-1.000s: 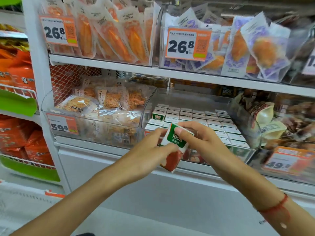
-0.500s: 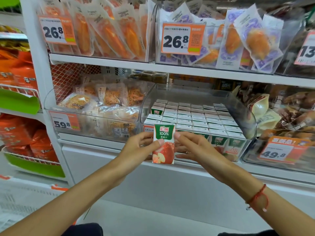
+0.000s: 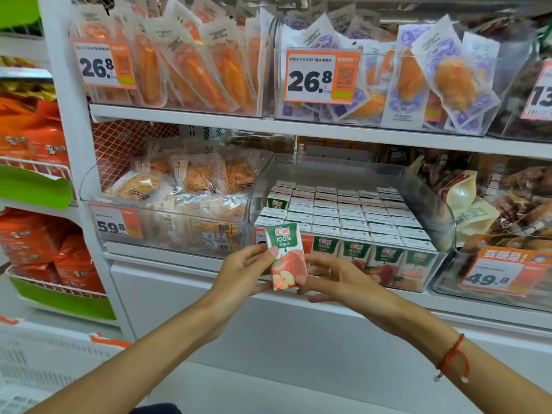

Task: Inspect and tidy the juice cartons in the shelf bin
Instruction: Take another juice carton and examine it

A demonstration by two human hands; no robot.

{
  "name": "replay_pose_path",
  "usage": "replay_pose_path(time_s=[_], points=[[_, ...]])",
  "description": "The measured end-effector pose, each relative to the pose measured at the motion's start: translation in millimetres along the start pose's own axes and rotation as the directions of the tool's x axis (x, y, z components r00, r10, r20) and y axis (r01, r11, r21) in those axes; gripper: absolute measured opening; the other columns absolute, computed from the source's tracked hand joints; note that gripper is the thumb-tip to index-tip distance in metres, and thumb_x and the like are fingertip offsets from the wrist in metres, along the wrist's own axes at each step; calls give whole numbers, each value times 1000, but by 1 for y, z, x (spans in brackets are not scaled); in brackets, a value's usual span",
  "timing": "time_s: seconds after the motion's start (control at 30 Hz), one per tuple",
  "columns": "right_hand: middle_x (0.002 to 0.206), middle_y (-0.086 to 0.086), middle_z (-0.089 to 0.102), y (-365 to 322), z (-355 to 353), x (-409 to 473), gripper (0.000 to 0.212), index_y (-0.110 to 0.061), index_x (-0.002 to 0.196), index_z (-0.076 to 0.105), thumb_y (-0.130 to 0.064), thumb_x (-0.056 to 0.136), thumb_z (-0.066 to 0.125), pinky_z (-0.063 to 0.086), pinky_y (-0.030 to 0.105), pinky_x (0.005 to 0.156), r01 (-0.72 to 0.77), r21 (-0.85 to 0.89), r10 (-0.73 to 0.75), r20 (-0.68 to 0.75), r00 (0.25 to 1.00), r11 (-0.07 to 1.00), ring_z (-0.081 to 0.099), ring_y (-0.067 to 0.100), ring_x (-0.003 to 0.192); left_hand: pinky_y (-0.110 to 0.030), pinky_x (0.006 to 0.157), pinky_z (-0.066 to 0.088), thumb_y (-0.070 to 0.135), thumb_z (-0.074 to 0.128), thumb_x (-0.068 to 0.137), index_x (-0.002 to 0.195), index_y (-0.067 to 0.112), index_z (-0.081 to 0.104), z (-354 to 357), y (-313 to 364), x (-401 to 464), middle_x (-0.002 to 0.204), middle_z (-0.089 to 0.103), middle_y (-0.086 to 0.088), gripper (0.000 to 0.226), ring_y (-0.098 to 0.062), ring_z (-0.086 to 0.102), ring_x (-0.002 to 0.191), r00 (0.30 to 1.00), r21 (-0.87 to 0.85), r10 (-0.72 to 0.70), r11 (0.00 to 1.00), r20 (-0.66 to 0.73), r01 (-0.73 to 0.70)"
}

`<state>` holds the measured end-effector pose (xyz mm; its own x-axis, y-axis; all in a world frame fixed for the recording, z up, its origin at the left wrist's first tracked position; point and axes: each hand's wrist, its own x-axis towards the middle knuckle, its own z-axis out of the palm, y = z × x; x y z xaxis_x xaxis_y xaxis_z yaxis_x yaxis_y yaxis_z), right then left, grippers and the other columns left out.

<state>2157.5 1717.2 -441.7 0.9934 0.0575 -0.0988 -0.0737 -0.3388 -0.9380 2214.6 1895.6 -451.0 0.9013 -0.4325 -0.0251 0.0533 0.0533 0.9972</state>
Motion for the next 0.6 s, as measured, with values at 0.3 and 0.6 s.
replay_pose_path(time_s=[0.3,0.6], points=[[95,-9,65,3,8,1,40,-40,106,55,-32,77,81,53,16,75,103,-224,-156,-231,960,969,63,7,86,-19,77,55,24,60,96,110,26,71,-1,-6,1,101,75,6,18,-9,70,97,992,82,69,995,-106,-61],[86,-8,68,0,16,-6,44,-25,100,58,-57,73,71,55,29,75,228,-337,-306,-203,930,914,64,6,82,-14,69,55,41,66,88,117,26,69,-6,3,-2,101,76,6,33,-8,72,95,989,71,-50,997,136,41]])
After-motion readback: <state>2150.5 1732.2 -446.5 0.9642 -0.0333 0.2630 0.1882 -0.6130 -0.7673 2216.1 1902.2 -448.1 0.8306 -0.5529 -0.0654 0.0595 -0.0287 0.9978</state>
